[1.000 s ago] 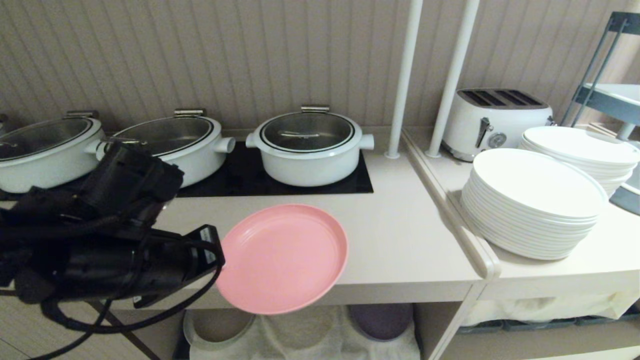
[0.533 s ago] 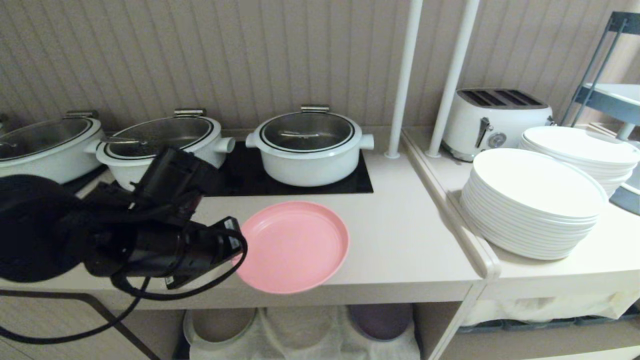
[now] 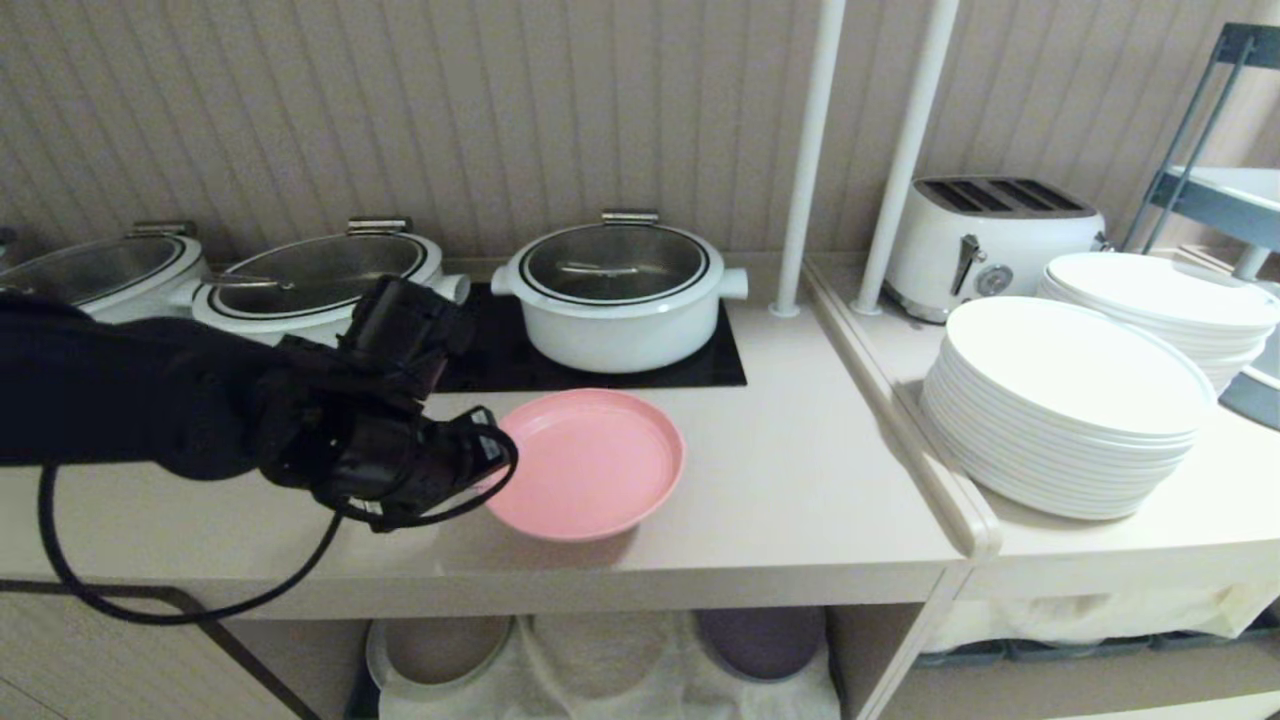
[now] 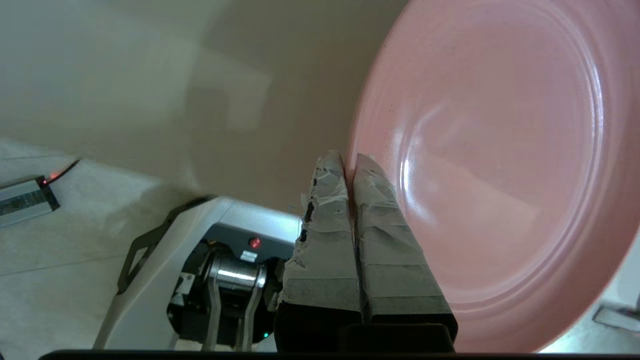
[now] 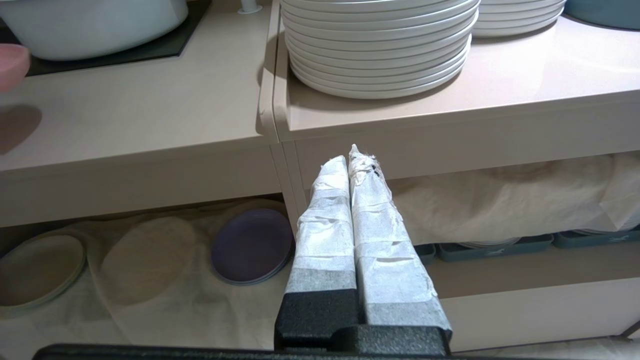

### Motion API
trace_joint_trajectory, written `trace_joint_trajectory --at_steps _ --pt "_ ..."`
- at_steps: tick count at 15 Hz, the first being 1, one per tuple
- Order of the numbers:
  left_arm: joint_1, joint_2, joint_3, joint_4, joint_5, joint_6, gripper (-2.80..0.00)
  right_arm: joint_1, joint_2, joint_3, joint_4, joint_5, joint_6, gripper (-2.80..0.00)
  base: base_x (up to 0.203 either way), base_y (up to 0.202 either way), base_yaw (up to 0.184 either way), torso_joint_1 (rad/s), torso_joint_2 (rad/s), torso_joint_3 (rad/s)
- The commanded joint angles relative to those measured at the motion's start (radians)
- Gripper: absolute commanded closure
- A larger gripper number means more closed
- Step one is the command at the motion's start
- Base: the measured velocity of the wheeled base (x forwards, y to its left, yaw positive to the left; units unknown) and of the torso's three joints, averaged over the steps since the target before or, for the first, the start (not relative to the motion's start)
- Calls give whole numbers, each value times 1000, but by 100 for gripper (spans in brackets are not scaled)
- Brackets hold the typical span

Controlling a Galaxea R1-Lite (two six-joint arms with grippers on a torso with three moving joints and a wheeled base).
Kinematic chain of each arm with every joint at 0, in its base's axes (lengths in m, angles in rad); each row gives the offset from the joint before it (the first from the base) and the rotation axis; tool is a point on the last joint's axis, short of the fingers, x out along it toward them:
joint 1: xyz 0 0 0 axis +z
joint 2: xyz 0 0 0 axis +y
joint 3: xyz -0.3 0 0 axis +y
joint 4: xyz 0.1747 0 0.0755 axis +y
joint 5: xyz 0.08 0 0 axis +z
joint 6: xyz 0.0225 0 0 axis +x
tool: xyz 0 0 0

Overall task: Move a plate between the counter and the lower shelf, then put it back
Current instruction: Put the plate

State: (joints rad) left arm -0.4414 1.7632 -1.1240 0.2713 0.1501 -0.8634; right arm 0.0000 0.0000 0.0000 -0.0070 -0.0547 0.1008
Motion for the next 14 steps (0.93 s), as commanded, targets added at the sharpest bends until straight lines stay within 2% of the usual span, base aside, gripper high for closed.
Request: trace_joint_trajectory --at_steps 1,9,14 --pt "15 63 -40 2 2 -5 0 0 0 0 -1 -1 0 0 0 0 0 0 0 0" --pt "33 217 -152 0 17 -8 0 0 0 0 -1 -1 0 0 0 0 0 0 0 0" --pt "34 267 -176 0 30 -12 0 0 0 0 -1 -1 0 0 0 0 0 0 0 0"
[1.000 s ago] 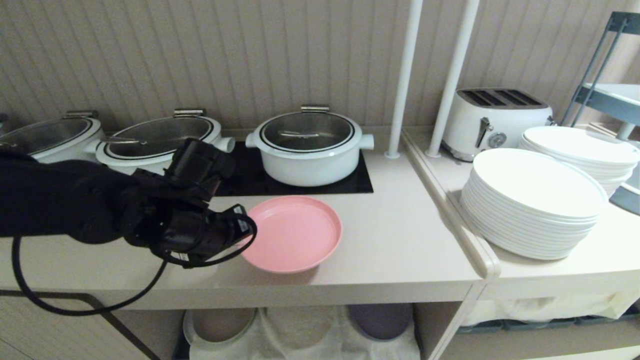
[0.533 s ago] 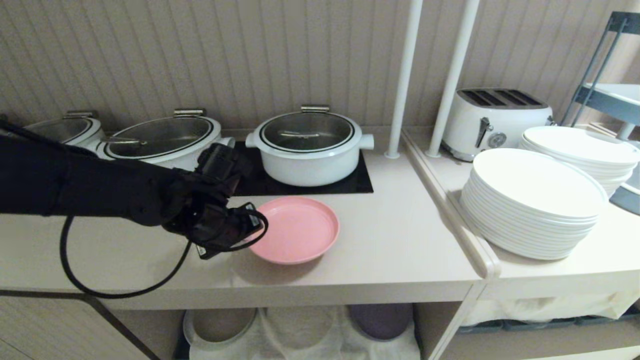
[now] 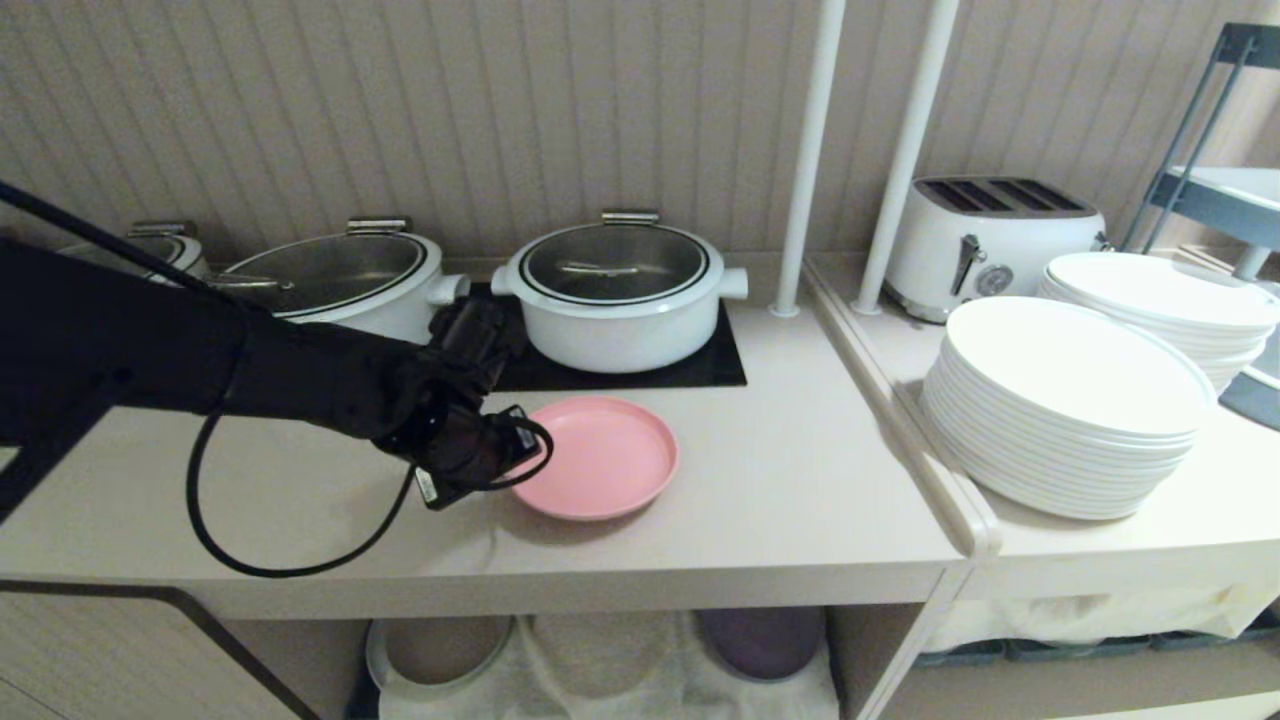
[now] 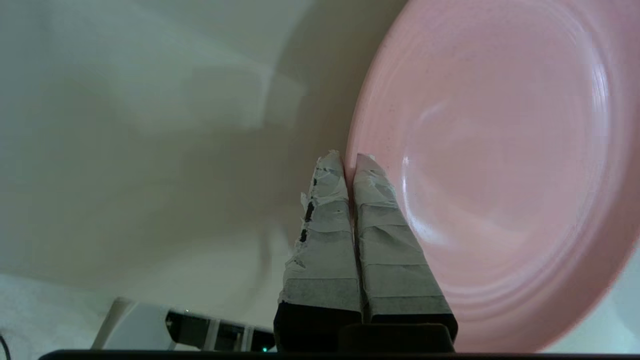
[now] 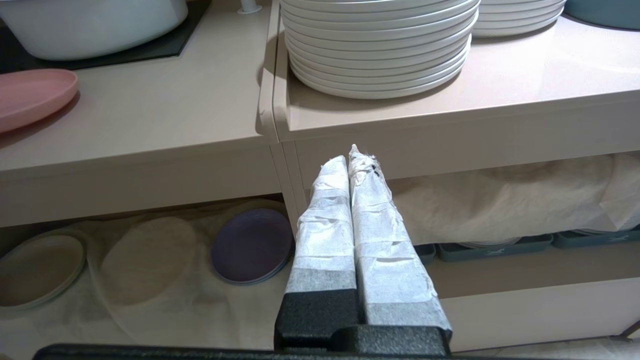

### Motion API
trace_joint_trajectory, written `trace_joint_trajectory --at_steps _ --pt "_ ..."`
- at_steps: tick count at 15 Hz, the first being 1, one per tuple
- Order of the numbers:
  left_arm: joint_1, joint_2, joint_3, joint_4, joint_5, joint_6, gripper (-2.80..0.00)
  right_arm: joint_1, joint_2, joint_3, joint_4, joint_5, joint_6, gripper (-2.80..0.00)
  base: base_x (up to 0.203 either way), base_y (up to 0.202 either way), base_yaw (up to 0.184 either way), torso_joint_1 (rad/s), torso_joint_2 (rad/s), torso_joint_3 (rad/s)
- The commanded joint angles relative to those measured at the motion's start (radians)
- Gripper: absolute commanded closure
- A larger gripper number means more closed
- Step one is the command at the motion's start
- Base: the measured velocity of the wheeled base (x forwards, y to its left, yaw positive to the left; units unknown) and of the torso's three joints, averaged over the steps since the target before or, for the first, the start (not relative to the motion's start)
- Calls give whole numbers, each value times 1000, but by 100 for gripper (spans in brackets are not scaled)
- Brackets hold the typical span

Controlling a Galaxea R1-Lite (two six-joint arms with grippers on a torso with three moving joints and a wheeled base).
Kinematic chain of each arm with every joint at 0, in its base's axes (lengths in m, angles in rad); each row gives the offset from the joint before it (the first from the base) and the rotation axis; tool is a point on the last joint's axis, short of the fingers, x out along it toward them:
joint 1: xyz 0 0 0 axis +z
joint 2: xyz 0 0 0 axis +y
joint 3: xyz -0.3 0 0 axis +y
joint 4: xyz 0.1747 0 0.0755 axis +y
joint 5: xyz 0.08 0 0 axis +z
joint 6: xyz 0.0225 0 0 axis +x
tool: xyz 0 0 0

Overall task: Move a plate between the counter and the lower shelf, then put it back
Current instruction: Put the plate

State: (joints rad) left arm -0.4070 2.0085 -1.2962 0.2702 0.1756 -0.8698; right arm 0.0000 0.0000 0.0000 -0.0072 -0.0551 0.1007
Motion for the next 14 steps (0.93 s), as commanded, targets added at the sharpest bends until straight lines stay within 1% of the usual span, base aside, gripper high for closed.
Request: trace_joint_trajectory --at_steps 1,10,14 --pt "0 30 -9 1 16 -8 0 0 0 0 0 0 1 0 0 0 0 0 0 0" --pt "-1 49 -75 1 19 -6 0 0 0 0 0 0 1 0 0 0 0 0 0 0" --pt "-1 49 -75 3 20 -6 0 0 0 0 0 0 1 0 0 0 0 0 0 0"
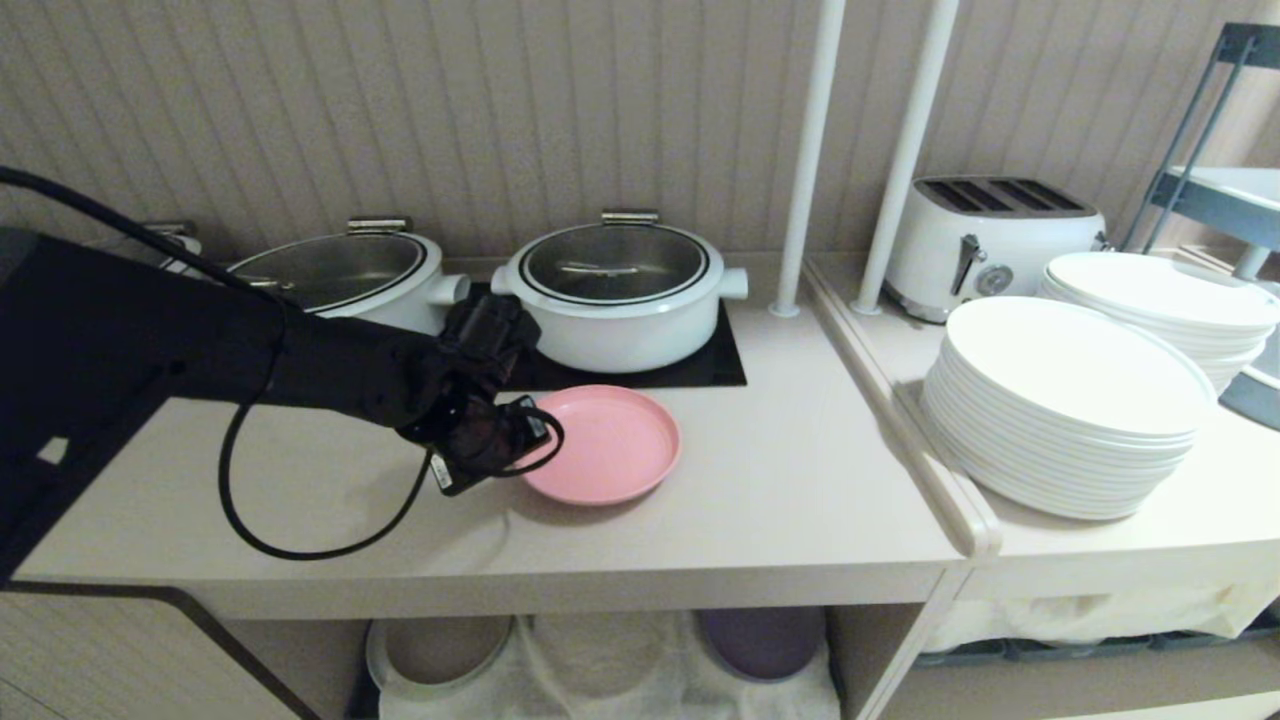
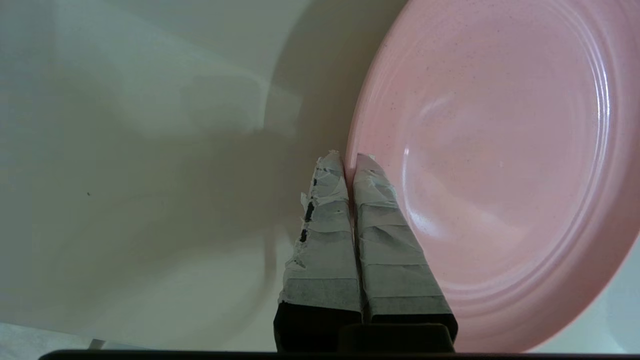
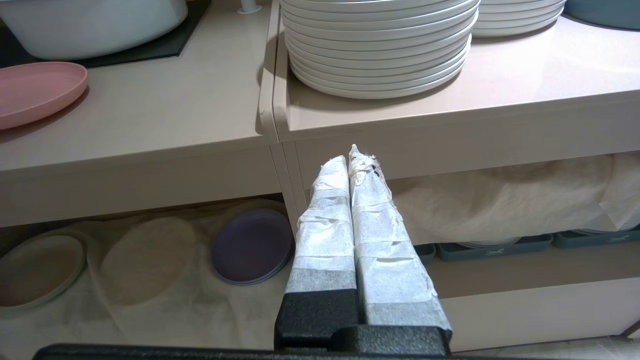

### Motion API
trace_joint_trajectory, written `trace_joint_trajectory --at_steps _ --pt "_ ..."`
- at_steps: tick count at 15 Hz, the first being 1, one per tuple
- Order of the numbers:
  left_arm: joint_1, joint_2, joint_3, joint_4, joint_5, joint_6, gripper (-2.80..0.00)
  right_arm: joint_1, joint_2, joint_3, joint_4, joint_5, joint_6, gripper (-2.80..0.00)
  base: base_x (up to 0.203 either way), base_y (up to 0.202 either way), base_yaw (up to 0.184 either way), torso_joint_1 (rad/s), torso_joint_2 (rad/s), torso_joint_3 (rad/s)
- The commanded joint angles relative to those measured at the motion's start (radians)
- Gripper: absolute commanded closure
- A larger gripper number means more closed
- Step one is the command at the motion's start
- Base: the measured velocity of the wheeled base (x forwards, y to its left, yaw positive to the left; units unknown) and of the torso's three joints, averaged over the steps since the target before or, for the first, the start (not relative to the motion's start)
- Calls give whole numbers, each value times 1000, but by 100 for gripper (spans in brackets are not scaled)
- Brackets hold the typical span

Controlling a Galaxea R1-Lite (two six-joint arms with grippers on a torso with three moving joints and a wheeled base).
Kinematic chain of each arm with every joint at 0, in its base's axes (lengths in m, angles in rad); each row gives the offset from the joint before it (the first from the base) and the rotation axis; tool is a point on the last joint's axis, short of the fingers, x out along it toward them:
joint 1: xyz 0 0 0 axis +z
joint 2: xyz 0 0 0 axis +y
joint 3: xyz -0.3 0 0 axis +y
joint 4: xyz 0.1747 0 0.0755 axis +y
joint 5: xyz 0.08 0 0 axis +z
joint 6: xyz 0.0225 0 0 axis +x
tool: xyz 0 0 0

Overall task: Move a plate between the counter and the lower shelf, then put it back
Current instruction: Put the plate

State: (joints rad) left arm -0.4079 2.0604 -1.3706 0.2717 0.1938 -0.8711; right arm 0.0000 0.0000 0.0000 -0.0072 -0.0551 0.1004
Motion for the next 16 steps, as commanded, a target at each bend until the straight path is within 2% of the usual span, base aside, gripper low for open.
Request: trace_joint_trajectory --at_steps 1,16 --pt "0 -3 -1 1 2 -5 0 0 1 0 0 0 1 0 0 0 0 0 0 0" --pt "-3 23 5 1 2 -13 0 0 2 0 0 0 1 0 0 0 0 0 0 0"
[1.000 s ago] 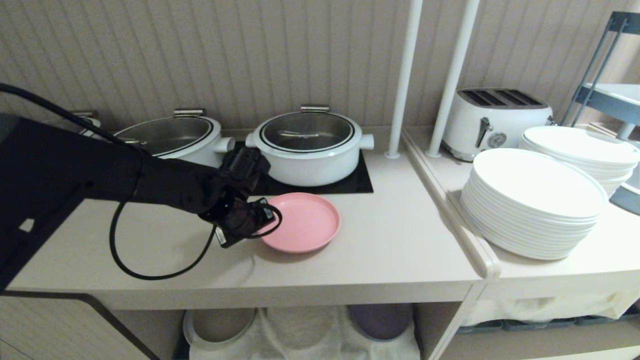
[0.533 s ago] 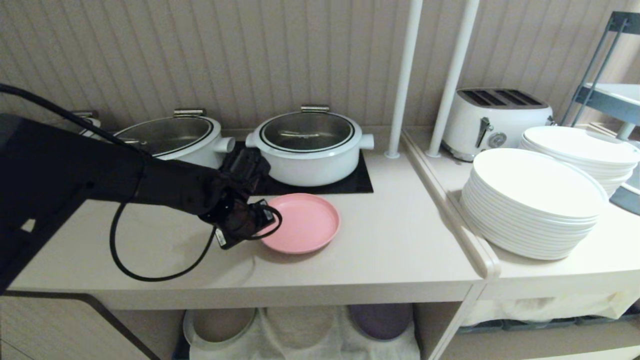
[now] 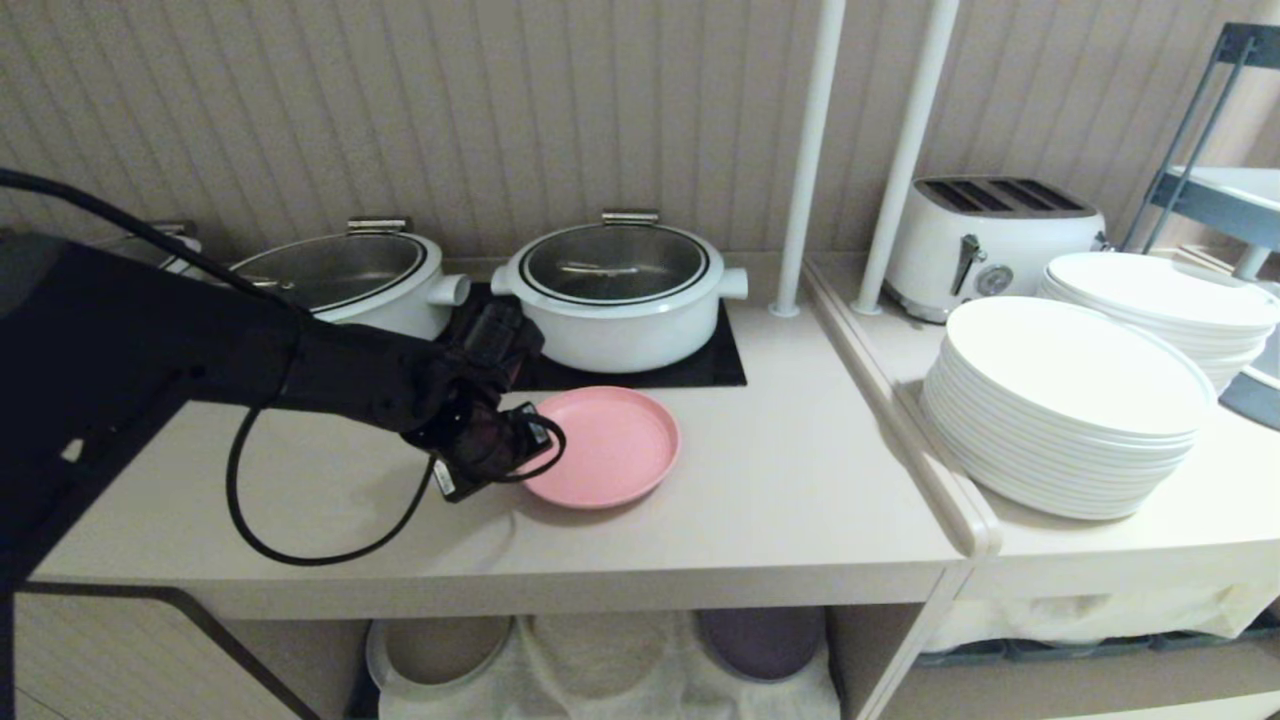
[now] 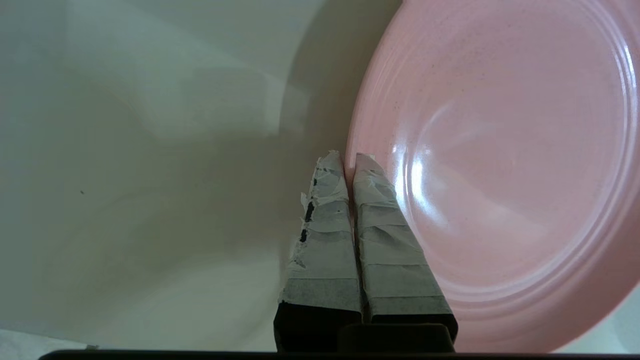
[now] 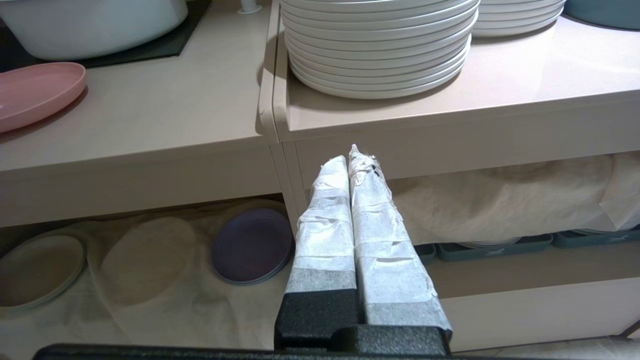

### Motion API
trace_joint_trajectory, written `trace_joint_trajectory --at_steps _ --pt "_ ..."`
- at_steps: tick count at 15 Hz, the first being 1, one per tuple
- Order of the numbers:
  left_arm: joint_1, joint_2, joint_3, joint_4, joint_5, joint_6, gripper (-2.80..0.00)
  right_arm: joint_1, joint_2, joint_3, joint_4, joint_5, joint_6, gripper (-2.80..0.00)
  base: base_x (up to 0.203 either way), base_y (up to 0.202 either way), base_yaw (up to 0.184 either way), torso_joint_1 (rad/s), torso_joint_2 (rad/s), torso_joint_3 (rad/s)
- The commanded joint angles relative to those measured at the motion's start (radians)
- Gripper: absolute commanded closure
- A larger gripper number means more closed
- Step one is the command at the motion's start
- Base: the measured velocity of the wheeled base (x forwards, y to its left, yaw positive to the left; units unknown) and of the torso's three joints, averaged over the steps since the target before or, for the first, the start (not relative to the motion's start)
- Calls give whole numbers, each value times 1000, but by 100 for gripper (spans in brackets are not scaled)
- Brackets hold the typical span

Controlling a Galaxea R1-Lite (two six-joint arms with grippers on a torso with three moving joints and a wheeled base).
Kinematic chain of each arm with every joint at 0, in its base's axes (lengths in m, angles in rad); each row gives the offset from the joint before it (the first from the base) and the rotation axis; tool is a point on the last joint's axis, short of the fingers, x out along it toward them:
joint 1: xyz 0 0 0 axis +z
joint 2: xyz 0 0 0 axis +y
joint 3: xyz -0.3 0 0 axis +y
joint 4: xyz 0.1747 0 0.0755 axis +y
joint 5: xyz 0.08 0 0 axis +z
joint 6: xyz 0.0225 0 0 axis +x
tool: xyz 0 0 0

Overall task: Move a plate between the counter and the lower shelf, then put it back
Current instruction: Put the plate

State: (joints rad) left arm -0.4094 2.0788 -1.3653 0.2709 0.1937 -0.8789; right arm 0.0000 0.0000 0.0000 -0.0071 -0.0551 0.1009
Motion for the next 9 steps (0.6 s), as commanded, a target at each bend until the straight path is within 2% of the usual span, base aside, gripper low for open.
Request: trace_joint_trajectory --at_steps 1,2,9 --pt "-3 4 0 2 1 -5 0 0 2 0 -1 0 0 0 0 0 0 0 0 0" --pt "-3 4 -1 2 1 -5 -280 0 2 0 -1 0 0 0 0 0 0 0 0 0" --pt "0 -25 0 5 23 -5 -280 0 0 0 -1 0 0 0 0 0 0 0 0 0"
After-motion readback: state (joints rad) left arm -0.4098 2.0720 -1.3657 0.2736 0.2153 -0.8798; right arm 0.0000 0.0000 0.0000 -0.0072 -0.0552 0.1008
